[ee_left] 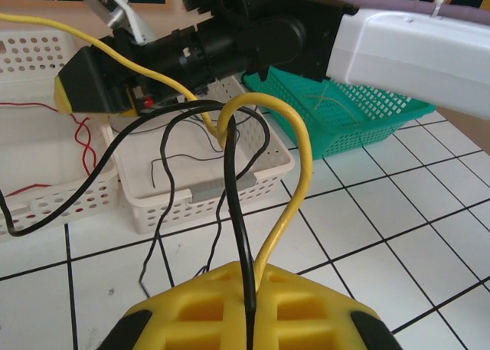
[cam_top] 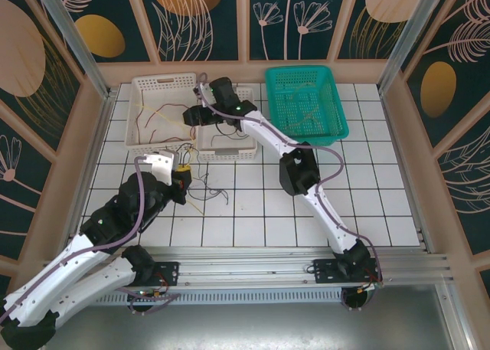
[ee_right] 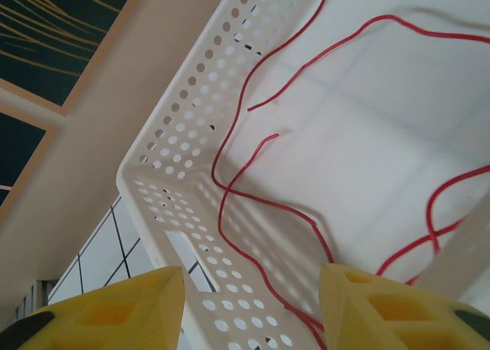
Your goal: Untangle the cables
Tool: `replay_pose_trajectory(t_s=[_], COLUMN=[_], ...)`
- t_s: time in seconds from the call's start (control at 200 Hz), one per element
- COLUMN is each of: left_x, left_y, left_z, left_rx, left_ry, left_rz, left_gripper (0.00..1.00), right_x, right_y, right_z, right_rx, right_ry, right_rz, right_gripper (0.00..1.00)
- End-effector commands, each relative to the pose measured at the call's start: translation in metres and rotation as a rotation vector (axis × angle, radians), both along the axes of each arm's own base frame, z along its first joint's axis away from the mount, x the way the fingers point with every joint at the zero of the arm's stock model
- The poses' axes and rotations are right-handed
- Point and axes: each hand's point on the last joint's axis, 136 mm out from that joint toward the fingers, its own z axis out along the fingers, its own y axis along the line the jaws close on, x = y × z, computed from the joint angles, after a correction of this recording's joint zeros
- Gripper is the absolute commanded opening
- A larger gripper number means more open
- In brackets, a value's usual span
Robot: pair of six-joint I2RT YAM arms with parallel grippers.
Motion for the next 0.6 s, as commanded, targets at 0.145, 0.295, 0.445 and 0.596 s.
replay_pose_trajectory(t_s=[0.145, 0.295, 0.445, 0.596], left_x=[0.007, 0.013, 0.016, 0.017], left_y=[-0.004, -0.006, -0.031, -0.056], left_z=[0.004, 0.009, 0.017, 0.019], left_rx=[-0.011, -0.057, -0.182, -0.250], left_ry=[0.008, 0.050, 0.068, 0.060], left_rz=[0.015, 0.056, -0.008, -0.104], left_gripper=[0.00, 0.00, 0.00, 0.00], right_x=[-0.008, -0.042, -0.085, -0.135], right_y=[-0.074, -0.104, -0.134, -0.162], right_z=[0.173, 0.199, 0.206, 0.202], right_rx=[0.104, 0.115, 0.146, 0.218], right_ry=[-0.193, -0.240, -0.247, -0.224], right_rz=[-0.095, -0.112, -0.123, -0.108], right_gripper=[0.49, 0.51, 0.51, 0.53])
